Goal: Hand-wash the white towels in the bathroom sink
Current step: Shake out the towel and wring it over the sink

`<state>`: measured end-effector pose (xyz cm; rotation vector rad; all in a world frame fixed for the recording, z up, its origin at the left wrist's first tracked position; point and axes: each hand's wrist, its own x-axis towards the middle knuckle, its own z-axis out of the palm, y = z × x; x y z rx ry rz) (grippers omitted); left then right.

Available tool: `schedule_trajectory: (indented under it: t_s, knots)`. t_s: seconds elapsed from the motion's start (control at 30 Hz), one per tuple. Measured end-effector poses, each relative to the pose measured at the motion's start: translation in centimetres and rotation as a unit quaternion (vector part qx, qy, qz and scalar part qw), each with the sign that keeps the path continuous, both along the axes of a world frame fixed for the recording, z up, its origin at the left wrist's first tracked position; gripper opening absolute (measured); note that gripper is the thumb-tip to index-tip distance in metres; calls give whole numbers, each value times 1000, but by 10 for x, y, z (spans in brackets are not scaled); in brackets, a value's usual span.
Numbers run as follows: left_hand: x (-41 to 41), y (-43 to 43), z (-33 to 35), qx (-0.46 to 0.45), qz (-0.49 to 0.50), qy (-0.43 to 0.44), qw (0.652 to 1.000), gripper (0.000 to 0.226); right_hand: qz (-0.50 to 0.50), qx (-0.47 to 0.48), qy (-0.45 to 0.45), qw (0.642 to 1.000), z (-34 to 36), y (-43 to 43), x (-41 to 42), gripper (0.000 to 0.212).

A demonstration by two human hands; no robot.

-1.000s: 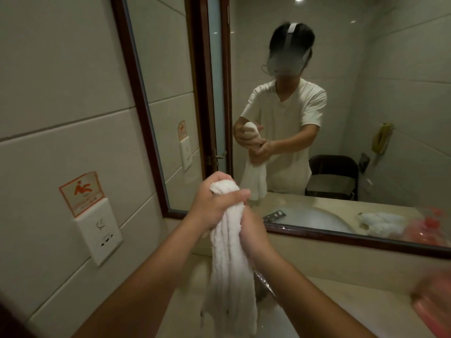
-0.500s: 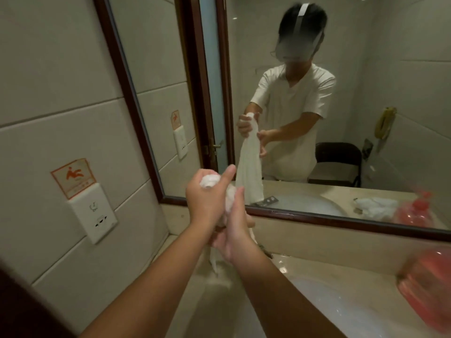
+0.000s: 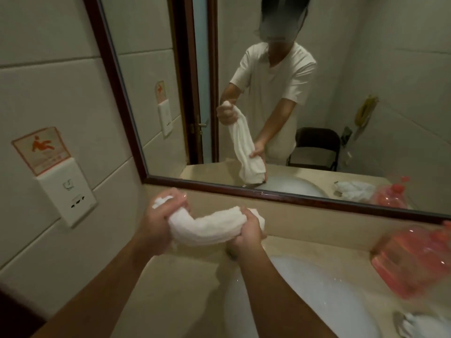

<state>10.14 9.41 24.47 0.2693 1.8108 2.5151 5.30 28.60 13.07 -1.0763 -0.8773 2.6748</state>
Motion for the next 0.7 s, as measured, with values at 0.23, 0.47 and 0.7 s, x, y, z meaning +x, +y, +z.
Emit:
schedule_trajectory:
  t_s: [0.23, 0.47, 0.7]
  knots:
    - [-31, 9, 2, -91, 76, 60, 991, 21, 62, 180, 201, 961, 71, 3, 19, 81]
    - [-48, 66, 8, -85, -24, 52, 995, 15, 180, 345, 259, 884, 118, 20, 47, 55]
    - [-28, 124, 6, -67, -46, 99, 992, 9, 164, 486, 194, 836, 132, 81, 68, 65]
